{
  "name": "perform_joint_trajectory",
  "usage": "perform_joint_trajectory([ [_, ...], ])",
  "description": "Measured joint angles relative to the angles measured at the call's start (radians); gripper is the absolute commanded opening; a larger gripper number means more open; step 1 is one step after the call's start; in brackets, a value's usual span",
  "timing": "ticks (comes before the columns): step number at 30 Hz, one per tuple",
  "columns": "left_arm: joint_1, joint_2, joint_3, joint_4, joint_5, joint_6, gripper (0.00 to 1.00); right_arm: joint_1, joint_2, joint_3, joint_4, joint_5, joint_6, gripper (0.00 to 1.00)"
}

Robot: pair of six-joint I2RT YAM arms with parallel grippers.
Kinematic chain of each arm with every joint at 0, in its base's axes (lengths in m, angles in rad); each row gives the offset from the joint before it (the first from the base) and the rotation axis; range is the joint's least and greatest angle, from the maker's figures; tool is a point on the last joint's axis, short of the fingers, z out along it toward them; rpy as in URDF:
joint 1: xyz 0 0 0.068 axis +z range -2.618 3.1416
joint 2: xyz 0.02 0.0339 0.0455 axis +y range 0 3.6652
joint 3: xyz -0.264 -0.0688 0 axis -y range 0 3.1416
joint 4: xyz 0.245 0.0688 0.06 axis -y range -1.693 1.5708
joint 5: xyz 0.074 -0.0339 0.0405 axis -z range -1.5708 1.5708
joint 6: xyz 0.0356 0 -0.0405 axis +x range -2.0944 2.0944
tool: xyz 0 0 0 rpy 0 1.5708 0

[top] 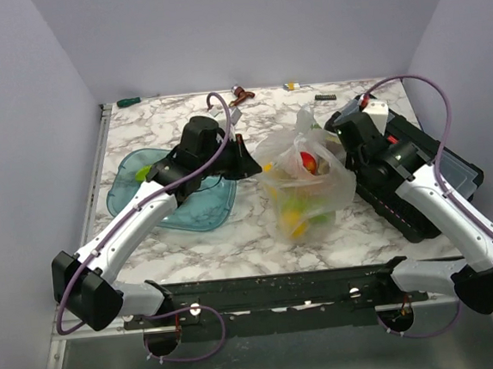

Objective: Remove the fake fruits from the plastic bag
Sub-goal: Adjust the plastic bag at the center of the board.

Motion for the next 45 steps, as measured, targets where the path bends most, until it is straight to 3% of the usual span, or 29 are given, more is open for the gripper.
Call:
perform_joint_trajectory([
  [3, -0.002, 0.000, 0.045, 0.015, 0.056, -0.005, 0.00, -0.009, 0.010, 0.079, 0.000, 0.001, -0.054, 0.01],
  [5, -0.001, 0.000, 0.061, 0.027, 0.080, -0.011, 0.00, -0.009, 0.012, 0.127, 0.008, -0.025, -0.094, 0.06],
  [10, -0.001, 0.004, 0.050, 0.041, 0.101, -0.018, 0.01, -0.009, 0.014, 0.137, 0.021, -0.146, -0.147, 0.58],
  [15, 0.002, 0.021, 0.006, 0.041, 0.114, -0.018, 0.06, -0.009, 0.013, 0.125, -0.009, -0.304, -0.183, 0.85],
  [18, 0.005, 0.023, -0.029, 0.039, 0.123, -0.018, 0.11, -0.009, 0.012, 0.164, -0.049, -0.383, -0.193, 0.94],
  [22, 0.008, 0.021, -0.039, 0.042, 0.136, -0.018, 0.13, -0.009, 0.009, 0.308, -0.074, -0.523, -0.217, 0.99],
  [26, 0.008, 0.012, -0.043, 0.044, 0.143, -0.019, 0.13, -0.010, -0.009, 0.393, -0.063, -0.739, -0.268, 0.99],
  [31, 0.008, -0.002, -0.047, 0.048, 0.151, -0.026, 0.13, 0.003, -0.039, 0.328, 0.016, -0.983, -0.278, 0.93],
  [34, 0.008, -0.002, -0.047, 0.050, 0.154, -0.033, 0.13, 0.053, -0.058, 0.216, 0.076, -1.058, -0.254, 0.59],
  [36, 0.008, -0.002, -0.047, 0.050, 0.155, -0.036, 0.13, 0.134, -0.064, 0.140, 0.109, -1.073, -0.227, 0.46],
  [39, 0.009, -0.002, -0.047, 0.050, 0.158, -0.039, 0.13, 0.283, -0.066, 0.057, 0.150, -1.052, -0.189, 0.18],
  [41, 0.014, -0.002, -0.047, 0.050, 0.158, -0.040, 0.13, 0.417, -0.066, 0.000, 0.179, -1.012, -0.157, 0.09],
  [45, 0.021, -0.001, -0.045, 0.049, 0.159, -0.040, 0.13, 0.592, -0.070, -0.121, 0.242, -0.928, -0.099, 0.08],
])
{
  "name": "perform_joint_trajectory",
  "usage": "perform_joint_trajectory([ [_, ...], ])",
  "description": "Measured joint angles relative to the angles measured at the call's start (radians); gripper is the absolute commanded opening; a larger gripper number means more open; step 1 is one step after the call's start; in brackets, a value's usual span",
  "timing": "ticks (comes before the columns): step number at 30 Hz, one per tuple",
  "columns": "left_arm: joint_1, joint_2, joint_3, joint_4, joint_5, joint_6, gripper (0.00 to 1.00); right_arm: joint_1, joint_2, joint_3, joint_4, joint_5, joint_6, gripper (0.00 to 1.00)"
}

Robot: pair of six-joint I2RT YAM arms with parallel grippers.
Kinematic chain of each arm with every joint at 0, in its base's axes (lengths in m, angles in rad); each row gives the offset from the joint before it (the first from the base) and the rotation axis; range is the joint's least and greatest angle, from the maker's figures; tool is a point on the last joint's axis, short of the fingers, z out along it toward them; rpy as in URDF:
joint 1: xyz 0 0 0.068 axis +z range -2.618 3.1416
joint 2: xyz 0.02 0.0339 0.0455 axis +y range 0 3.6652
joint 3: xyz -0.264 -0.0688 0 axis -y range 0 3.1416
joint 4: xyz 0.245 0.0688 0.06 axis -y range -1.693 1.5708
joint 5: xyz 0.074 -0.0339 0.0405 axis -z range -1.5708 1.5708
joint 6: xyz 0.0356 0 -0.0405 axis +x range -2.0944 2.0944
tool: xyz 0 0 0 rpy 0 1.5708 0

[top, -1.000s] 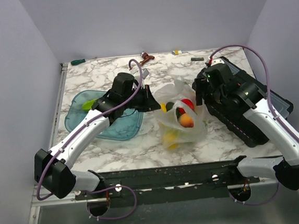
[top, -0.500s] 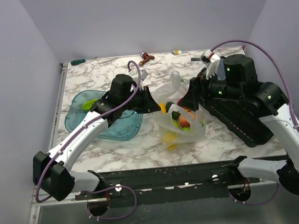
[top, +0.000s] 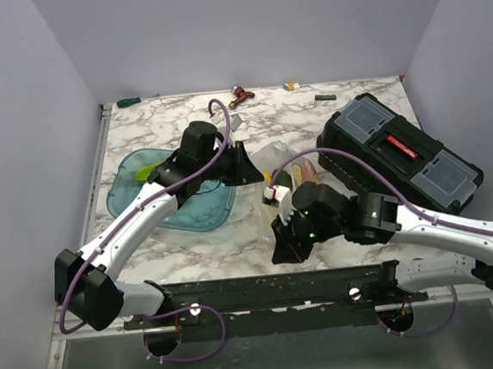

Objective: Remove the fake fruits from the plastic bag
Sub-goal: Adjust the plastic bag at the center of the board.

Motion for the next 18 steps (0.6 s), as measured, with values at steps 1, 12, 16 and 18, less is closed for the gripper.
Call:
perform_joint_trajectory([
  [1, 0.004, 0.002, 0.002, 0.000, 0.001, 0.000, 0.13, 0.021, -0.002, -0.037, 0.020, 0.017, 0.012, 0.08],
  [12, 0.026, 0.016, 0.004, -0.023, 0.006, 0.030, 0.35, 0.067, -0.038, -0.169, 0.074, 0.256, 0.165, 0.84],
  [16, 0.026, -0.006, 0.004, -0.054, 0.007, 0.055, 0.46, 0.067, -0.120, -0.014, 0.062, 0.360, 0.196, 0.98],
  [18, 0.026, -0.035, 0.004, -0.074, 0.007, 0.070, 0.49, 0.067, -0.130, 0.069, 0.040, 0.436, 0.219, 1.00],
])
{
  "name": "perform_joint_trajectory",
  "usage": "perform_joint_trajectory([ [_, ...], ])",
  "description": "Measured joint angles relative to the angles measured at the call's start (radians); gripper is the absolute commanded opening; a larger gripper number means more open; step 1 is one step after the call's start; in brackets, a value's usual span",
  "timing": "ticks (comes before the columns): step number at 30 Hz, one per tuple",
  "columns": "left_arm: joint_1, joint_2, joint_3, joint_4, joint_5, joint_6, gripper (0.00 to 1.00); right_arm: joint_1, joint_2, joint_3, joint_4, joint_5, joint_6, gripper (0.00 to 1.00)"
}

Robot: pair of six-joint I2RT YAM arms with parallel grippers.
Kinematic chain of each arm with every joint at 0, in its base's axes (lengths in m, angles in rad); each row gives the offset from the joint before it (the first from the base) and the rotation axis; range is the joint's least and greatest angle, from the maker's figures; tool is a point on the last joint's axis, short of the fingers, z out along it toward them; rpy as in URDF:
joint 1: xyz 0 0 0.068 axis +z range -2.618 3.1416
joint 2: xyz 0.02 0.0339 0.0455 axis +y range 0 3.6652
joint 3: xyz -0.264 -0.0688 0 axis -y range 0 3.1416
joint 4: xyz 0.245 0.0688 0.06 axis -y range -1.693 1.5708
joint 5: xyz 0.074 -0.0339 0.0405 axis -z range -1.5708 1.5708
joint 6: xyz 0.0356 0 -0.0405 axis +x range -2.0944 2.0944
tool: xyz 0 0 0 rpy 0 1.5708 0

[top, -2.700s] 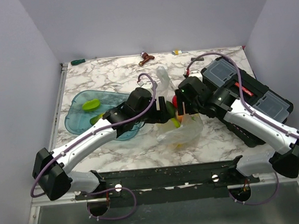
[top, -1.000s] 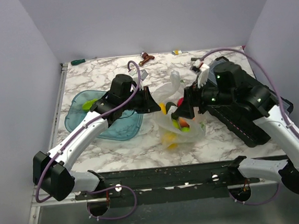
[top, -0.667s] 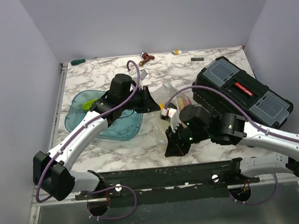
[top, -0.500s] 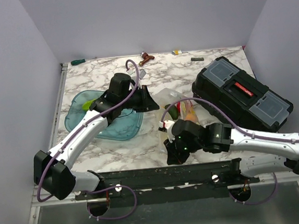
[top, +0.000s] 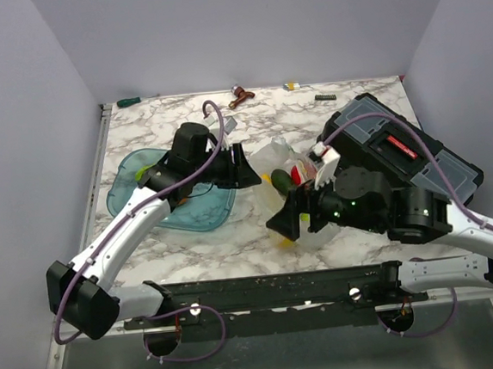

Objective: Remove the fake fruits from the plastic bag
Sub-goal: Adjust the plastic bag at the center of the board, then take out the fake fruit from the plastic bag.

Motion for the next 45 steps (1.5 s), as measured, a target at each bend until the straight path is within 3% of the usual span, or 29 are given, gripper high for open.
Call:
perform_joint_trajectory([
  [7, 0.000, -0.129, 0.003, -0.079, -0.003, 0.046, 0.56, 0.000, 0.043, 0.122, -0.209, 0.305, 0.119, 1.00],
  [12, -0.001, -0.218, 0.023, -0.139, -0.002, 0.056, 0.66, 0.000, 0.131, 0.145, -0.344, 0.448, 0.208, 0.99],
  [15, -0.042, -0.257, 0.040, -0.133, 0.004, 0.050, 0.68, 0.000, 0.161, 0.145, -0.399, 0.508, 0.234, 0.78],
  [20, -0.195, -0.269, 0.051, -0.050, -0.003, 0.042, 0.68, -0.009, 0.194, 0.109, -0.415, 0.572, 0.240, 0.72],
  [24, -0.248, -0.228, 0.051, 0.027, -0.031, 0.025, 0.66, -0.070, 0.200, 0.026, -0.370, 0.562, 0.196, 0.45],
  [26, -0.265, -0.194, 0.050, 0.060, -0.068, 0.014, 0.66, -0.112, 0.203, -0.015, -0.342, 0.554, 0.175, 0.19],
  [28, -0.274, -0.175, 0.023, 0.113, -0.103, -0.006, 0.67, -0.145, 0.204, -0.047, -0.327, 0.544, 0.155, 0.03],
  [34, -0.297, -0.150, -0.101, 0.270, -0.165, -0.073, 0.64, -0.156, 0.166, -0.058, -0.266, 0.488, 0.105, 0.01],
  [45, -0.317, 0.019, -0.095, 0.393, -0.209, -0.095, 0.49, -0.158, 0.025, -0.049, -0.164, 0.403, 0.039, 0.01],
])
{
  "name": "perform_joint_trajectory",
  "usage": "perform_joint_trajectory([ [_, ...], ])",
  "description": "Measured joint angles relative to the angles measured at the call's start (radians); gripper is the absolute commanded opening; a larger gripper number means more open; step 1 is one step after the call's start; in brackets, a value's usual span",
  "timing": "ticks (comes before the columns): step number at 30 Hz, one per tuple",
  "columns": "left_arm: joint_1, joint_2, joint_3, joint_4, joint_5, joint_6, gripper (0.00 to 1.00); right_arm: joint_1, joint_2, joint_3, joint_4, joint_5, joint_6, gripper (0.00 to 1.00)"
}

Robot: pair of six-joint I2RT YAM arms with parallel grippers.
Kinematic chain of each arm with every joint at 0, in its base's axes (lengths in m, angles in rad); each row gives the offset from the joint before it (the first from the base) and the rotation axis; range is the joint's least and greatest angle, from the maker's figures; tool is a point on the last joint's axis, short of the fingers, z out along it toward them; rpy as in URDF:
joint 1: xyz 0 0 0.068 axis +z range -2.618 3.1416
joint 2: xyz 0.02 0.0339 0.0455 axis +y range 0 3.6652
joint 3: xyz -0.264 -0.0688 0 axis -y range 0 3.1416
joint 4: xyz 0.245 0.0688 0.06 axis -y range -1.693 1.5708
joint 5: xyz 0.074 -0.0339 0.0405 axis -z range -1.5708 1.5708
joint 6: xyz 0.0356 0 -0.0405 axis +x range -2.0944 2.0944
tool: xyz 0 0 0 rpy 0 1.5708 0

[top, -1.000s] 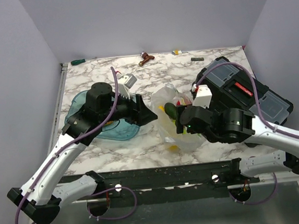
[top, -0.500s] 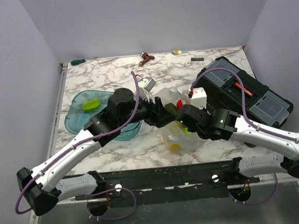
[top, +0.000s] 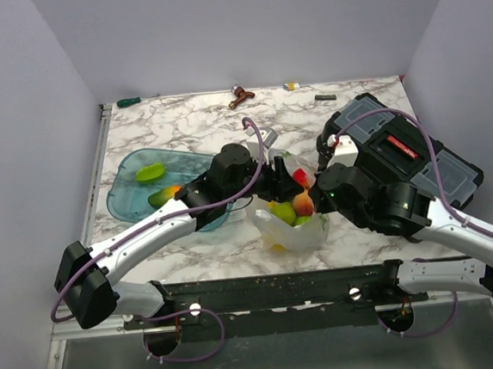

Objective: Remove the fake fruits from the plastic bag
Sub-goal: Take out the fake fruit from the plastic bag.

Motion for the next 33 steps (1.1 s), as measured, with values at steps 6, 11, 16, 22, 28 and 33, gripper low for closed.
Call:
perform_joint_trajectory([
  [6, -0.022, 0.028, -0.026, 0.027, -0.025, -0.006, 0.48, 0.000, 0.005, 0.012, 0.008, -0.006, -0.011, 0.01],
  [11, -0.050, 0.046, -0.047, 0.013, -0.055, 0.009, 0.46, 0.000, 0.006, 0.014, 0.014, -0.005, -0.023, 0.01],
  [16, -0.078, 0.127, -0.046, -0.017, -0.090, 0.029, 0.45, 0.000, 0.006, 0.014, 0.014, -0.005, -0.024, 0.01],
  [22, -0.098, 0.241, -0.018, -0.087, -0.134, 0.045, 0.48, 0.000, 0.006, 0.014, 0.013, -0.005, -0.024, 0.01],
  [28, -0.122, 0.318, 0.032, -0.110, -0.134, 0.054, 0.48, 0.000, 0.006, 0.014, 0.012, -0.005, -0.024, 0.01],
  [33, -0.150, 0.332, 0.032, -0.109, -0.133, 0.051, 0.47, 0.000, 0.004, 0.014, 0.011, -0.005, -0.024, 0.01],
])
